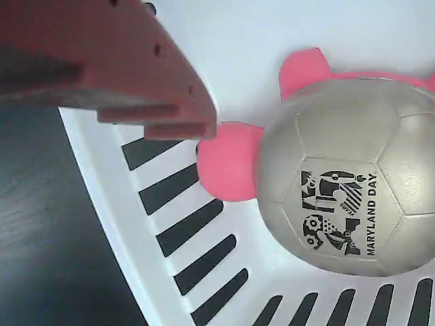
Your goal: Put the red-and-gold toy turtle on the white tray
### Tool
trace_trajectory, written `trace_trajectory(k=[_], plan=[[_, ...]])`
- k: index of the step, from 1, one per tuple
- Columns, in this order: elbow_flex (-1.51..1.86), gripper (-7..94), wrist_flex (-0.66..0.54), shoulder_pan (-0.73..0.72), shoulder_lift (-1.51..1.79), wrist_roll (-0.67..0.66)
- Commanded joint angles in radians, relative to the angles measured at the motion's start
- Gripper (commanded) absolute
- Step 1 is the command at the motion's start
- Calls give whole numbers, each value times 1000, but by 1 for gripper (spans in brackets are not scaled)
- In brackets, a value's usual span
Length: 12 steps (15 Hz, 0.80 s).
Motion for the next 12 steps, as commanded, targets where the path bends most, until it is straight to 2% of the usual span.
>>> trace_trajectory(k=[1,3,5,7,10,12], plan=[[-2,11,-32,9,143,26],[84,0,-117,-9,232,80],[241,0,-250,-61,344,179],[520,0,-462,-186,529,279],[874,0,-664,-385,779,333],[1120,0,-744,-497,977,357]])
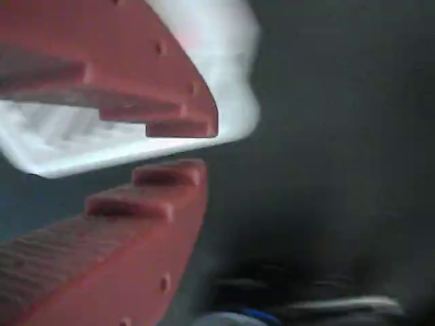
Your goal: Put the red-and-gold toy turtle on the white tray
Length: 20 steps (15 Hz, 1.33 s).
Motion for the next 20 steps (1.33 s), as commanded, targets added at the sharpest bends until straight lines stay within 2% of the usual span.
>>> trace_trajectory(k=[1,4,7,10,12,15,20], plan=[[287,0,-74,-110,350,21],[650,0,5,-181,724,23],[876,0,107,-149,999,-3],[1078,0,173,-184,1249,-34],[1140,0,218,-212,1333,-17],[1160,0,353,-239,1460,17],[1158,0,370,-229,1462,11]])
